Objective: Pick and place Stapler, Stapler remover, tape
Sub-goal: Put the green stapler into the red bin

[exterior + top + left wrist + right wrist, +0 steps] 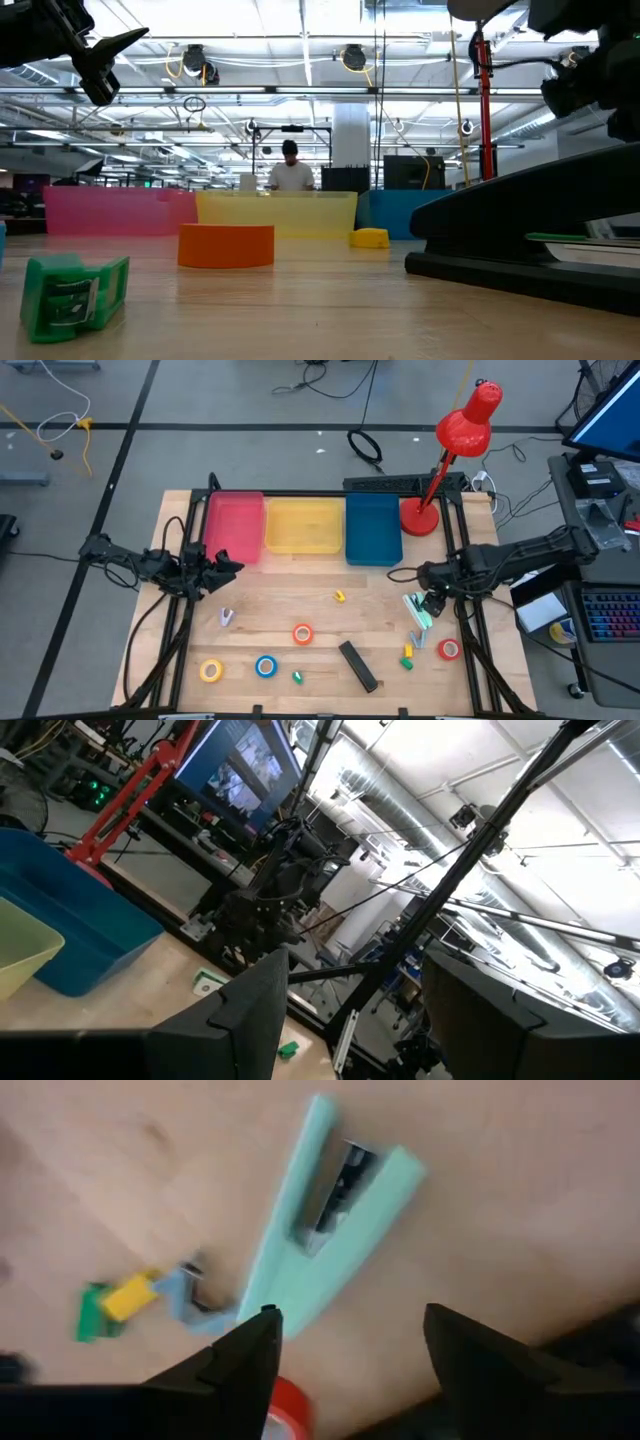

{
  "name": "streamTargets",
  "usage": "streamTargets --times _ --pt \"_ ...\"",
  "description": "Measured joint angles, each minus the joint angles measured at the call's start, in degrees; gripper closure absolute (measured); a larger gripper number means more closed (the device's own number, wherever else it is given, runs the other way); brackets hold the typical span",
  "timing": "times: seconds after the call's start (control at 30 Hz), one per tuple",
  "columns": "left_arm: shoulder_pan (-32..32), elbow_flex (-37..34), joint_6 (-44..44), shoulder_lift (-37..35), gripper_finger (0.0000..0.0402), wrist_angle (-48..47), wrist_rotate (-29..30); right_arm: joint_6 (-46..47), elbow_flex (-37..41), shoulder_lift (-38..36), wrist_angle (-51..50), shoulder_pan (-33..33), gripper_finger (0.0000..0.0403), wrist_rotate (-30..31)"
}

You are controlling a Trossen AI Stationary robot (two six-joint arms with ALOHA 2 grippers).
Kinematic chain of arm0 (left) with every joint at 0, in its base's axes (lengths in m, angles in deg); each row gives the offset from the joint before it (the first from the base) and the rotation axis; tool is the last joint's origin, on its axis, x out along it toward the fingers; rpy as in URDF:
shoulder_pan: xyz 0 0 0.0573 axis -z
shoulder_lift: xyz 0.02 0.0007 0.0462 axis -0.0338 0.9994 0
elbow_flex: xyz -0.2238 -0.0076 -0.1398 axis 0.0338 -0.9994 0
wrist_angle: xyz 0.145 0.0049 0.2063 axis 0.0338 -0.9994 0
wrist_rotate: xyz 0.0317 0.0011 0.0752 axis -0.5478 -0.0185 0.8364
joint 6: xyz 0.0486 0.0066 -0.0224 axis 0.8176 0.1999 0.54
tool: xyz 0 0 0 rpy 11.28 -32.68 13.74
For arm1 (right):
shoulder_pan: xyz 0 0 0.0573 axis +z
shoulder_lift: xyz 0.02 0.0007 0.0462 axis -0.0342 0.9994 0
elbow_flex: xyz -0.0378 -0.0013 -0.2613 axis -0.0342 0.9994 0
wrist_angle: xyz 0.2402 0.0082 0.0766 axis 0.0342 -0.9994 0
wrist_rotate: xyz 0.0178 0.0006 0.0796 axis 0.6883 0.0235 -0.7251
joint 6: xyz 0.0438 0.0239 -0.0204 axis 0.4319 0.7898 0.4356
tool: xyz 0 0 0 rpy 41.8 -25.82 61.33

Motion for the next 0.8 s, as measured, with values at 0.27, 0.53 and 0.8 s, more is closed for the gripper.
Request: streamTargets --times 0.27,0.53,0.8 --pt "0.0 0.01 -0.31 -0.02 0.0174 -0.89 0.0 1.27 3.03 -0.62 8.42 0.04 0.0103 -0.45" --pt "0.0 0.01 -0.43 -0.02 0.0174 -0.82 0.0 4.78 10.98 -0.58 19.83 0.13 0.0079 -6.94" --pt "0.0 0.01 -0.42 -0.02 0.0174 -0.79 -0.02 12.25 19.73 -0.78 32.07 0.11 0.0077 -9.63"
